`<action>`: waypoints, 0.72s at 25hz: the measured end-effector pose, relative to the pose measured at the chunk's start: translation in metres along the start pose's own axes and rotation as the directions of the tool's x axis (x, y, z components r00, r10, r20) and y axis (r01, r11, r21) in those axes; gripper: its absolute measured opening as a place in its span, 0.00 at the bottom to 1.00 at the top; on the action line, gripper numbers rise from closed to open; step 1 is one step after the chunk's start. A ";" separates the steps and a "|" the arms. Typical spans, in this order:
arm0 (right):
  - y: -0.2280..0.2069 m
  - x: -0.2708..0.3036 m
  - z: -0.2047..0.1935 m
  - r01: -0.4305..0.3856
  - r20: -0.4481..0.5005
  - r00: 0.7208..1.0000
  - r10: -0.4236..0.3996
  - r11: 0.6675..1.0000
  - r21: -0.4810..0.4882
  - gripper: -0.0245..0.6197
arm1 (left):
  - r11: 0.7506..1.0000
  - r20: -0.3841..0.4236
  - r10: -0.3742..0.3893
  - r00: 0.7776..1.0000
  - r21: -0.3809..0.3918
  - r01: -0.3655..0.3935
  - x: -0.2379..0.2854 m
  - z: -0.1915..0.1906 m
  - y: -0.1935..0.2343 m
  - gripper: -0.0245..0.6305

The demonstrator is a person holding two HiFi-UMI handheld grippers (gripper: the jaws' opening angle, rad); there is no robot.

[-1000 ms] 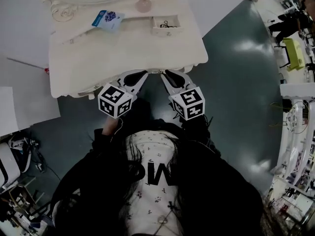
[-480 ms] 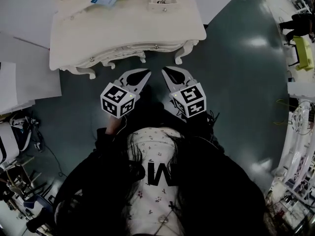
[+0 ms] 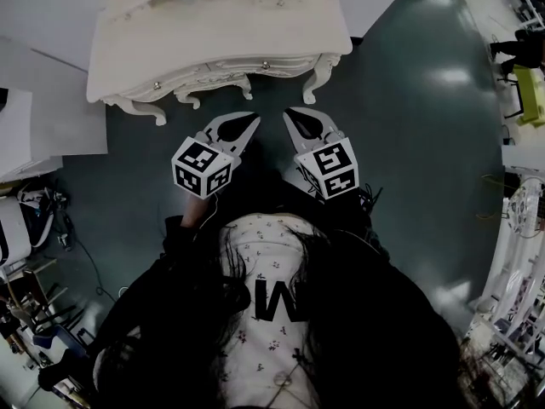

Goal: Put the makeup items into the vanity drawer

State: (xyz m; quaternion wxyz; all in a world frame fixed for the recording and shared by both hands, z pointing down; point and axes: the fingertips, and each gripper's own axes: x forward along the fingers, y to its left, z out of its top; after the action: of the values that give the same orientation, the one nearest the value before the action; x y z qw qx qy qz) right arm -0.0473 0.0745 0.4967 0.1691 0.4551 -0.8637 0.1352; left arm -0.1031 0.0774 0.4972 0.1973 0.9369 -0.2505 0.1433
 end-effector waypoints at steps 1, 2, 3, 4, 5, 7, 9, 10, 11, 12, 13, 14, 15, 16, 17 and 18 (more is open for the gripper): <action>-0.001 -0.002 -0.001 0.000 0.001 1.000 0.000 1.000 -0.002 0.05 | 1.000 -0.001 -0.001 1.000 0.003 0.001 0.001 0.000 -0.003 0.04; -0.002 -0.005 -0.002 0.000 0.001 1.000 0.000 1.000 -0.004 0.05 | 1.000 -0.002 -0.001 1.000 0.005 0.001 0.002 0.000 -0.005 0.04; -0.003 -0.007 -0.002 0.001 0.002 1.000 -0.001 1.000 -0.006 0.05 | 1.000 -0.002 -0.002 1.000 0.007 0.002 0.004 0.000 -0.007 0.04; -0.004 -0.008 -0.003 0.001 0.003 1.000 -0.001 1.000 -0.008 0.05 | 1.000 -0.001 -0.002 1.000 0.009 0.002 0.005 0.001 -0.008 0.04; -0.004 -0.009 -0.004 0.002 0.004 1.000 -0.001 1.000 -0.009 0.05 | 1.000 -0.001 -0.002 1.000 0.010 0.002 0.007 0.001 -0.009 0.04; -0.006 -0.011 -0.004 0.004 0.004 1.000 -0.004 1.000 -0.012 0.05 | 1.000 -0.001 -0.003 1.000 0.013 0.003 0.008 0.002 -0.010 0.04; -0.008 -0.013 -0.002 0.008 0.008 1.000 -0.008 1.000 -0.012 0.05 | 1.000 -0.003 -0.004 1.000 0.017 0.004 0.010 0.004 -0.012 0.04; -0.010 -0.015 -0.002 0.009 0.011 1.000 -0.009 1.000 -0.012 0.05 | 1.000 -0.005 -0.006 1.000 0.020 0.006 0.012 0.006 -0.014 0.04; -0.012 -0.017 -0.001 0.010 0.013 1.000 -0.010 1.000 -0.011 0.05 | 1.000 -0.007 -0.007 1.000 0.025 0.007 0.013 0.007 -0.015 0.04; -0.013 -0.017 -0.001 0.011 0.014 1.000 -0.010 1.000 -0.010 0.05 | 1.000 -0.010 -0.009 1.000 0.028 0.009 0.015 0.008 -0.016 0.04; -0.014 -0.016 -0.001 0.010 0.013 1.000 -0.010 1.000 -0.009 0.05 | 0.999 -0.012 -0.010 1.000 0.031 0.010 0.015 0.008 -0.016 0.04; -0.013 -0.013 -0.001 0.010 0.012 1.000 -0.010 1.000 -0.008 0.05 | 0.999 -0.014 -0.011 1.000 0.032 0.011 0.014 0.007 -0.013 0.04; -0.011 -0.008 -0.001 0.009 0.011 1.000 -0.009 1.000 -0.008 0.05 | 0.999 -0.015 -0.011 1.000 0.032 0.012 0.012 0.007 -0.009 0.04; -0.008 -0.004 -0.001 0.007 0.011 1.000 -0.007 1.000 -0.008 0.05 | 0.999 -0.016 -0.010 1.000 0.032 0.010 0.009 0.006 -0.005 0.04; -0.005 0.000 -0.002 0.006 0.011 1.000 -0.006 1.000 -0.008 0.05 | 1.000 -0.016 -0.007 1.000 0.030 0.008 0.007 0.004 -0.002 0.04; -0.004 0.001 -0.003 0.003 0.011 1.000 -0.003 1.000 -0.008 0.05 | 1.000 -0.016 -0.004 1.000 0.029 0.004 0.006 0.003 0.000 0.04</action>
State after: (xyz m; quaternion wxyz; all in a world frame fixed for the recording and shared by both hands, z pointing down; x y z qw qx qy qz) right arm -0.0440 0.0724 0.4998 0.1664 0.4566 -0.8644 0.1292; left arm -0.0975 0.0734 0.4964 0.1860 0.9390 -0.2449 0.1542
